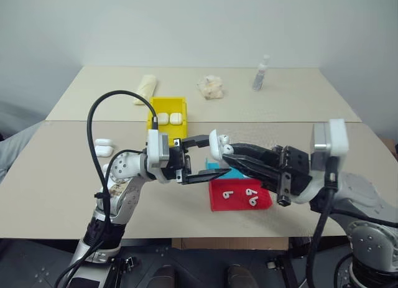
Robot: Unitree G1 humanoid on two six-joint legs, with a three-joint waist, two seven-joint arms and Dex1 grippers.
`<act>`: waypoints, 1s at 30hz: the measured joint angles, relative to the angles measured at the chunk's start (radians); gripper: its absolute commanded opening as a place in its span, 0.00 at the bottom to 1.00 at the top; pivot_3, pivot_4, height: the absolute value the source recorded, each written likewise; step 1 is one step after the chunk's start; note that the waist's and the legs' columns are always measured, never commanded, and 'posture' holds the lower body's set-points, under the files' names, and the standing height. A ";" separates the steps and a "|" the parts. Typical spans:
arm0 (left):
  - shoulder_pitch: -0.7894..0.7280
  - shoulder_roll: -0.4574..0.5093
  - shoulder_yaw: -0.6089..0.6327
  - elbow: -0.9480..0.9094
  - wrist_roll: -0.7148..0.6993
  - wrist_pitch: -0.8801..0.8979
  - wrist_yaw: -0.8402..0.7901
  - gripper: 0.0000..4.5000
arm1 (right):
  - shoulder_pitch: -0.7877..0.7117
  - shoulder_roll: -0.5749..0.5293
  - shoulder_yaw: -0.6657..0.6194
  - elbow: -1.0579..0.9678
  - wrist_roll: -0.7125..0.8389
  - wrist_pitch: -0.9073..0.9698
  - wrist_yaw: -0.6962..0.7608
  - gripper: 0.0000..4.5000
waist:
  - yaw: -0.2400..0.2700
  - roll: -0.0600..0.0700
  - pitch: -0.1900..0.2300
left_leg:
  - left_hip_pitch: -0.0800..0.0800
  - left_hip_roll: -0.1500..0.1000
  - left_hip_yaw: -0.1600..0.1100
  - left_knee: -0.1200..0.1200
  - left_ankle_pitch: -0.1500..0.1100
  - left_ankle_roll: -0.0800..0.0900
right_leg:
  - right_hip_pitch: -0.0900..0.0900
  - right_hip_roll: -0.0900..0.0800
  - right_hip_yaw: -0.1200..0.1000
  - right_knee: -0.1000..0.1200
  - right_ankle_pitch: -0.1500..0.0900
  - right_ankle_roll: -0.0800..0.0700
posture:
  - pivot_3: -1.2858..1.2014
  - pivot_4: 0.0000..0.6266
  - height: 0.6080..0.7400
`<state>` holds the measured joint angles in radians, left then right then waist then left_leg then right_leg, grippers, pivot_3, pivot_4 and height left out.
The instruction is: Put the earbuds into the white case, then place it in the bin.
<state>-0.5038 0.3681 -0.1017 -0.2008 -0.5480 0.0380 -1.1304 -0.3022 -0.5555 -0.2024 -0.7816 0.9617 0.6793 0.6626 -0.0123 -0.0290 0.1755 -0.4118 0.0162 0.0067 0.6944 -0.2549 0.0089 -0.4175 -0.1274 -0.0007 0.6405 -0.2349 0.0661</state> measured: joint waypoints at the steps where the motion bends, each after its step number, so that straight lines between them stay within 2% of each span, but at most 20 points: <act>1: 0.000 0.000 0.000 0.000 0.001 0.000 -0.001 0.61 | 0.005 0.000 0.004 0.000 -0.004 -0.010 0.000 0.14 | 0.000 0.000 0.000 | 0.000 0.000 0.000 0.000 0.000 0.000 | 0.000 0.000 0.000 0.000 0.000 0.000 | 0.52 0.24 1.00; 7: 0.000 0.002 0.004 0.014 0.005 0.000 0.000 0.61 | 0.017 -0.014 0.034 0.004 -0.042 -0.044 -0.005 0.56 | 0.000 0.000 0.000 | 0.000 0.000 0.000 0.000 0.000 0.000 | 0.000 0.000 0.000 0.000 0.000 0.000 | 0.52 0.24 1.00; 17: -0.001 0.009 0.005 0.049 0.019 -0.018 -0.019 0.61 | 0.055 -0.103 0.016 0.030 -0.074 -0.088 0.058 0.56 | 0.001 0.000 0.000 | 0.001 0.000 0.000 0.000 0.000 0.000 | 0.002 0.000 0.000 -0.001 0.000 0.000 | 0.52 0.24 1.00; 20: -0.002 0.009 0.001 0.076 0.043 -0.022 -0.019 0.61 | 0.006 -0.153 -0.022 0.054 -0.042 -0.083 0.063 0.56 | 0.000 0.000 0.000 | 0.003 0.000 0.000 0.000 0.000 0.000 | 0.003 0.000 0.000 -0.001 0.000 0.000 | 0.52 0.24 1.00; 24: -0.018 -0.011 -0.031 0.113 0.109 -0.044 0.001 0.61 | -0.138 -0.250 -0.019 0.063 0.004 -0.031 0.050 0.35 | 0.000 0.000 0.000 | 0.006 0.000 0.000 -0.001 0.000 0.001 | 0.009 0.000 -0.003 -0.004 0.000 0.000 | 0.52 0.24 1.00; 28: -0.058 -0.050 -0.057 0.158 0.184 -0.062 0.057 0.61 | -0.233 -0.283 0.035 0.068 0.004 0.022 0.018 0.03 | 0.003 0.000 0.000 | 0.006 0.000 0.000 0.000 -0.001 0.001 | 0.014 0.000 -0.008 -0.010 0.000 0.000 | 0.52 0.24 1.00; 30: -0.072 -0.061 -0.063 0.175 0.205 -0.064 0.071 0.61 | -0.259 -0.292 0.066 0.068 -0.004 0.037 0.011 0.01 | 0.005 0.000 0.000 | 0.004 0.000 -0.001 0.000 -0.001 0.001 | 0.014 0.000 -0.009 -0.011 0.001 0.000 | 0.52 0.24 1.00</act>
<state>-0.5758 0.3071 -0.1647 -0.0258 -0.3434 -0.0260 -1.0590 -0.5608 -0.8477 -0.1363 -0.7140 0.9575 0.7166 0.6740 -0.0075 -0.0290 0.1755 -0.4073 0.0163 0.0059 0.6944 -0.2557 0.0101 -0.4039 -0.1276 -0.0096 0.6300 -0.2344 0.0664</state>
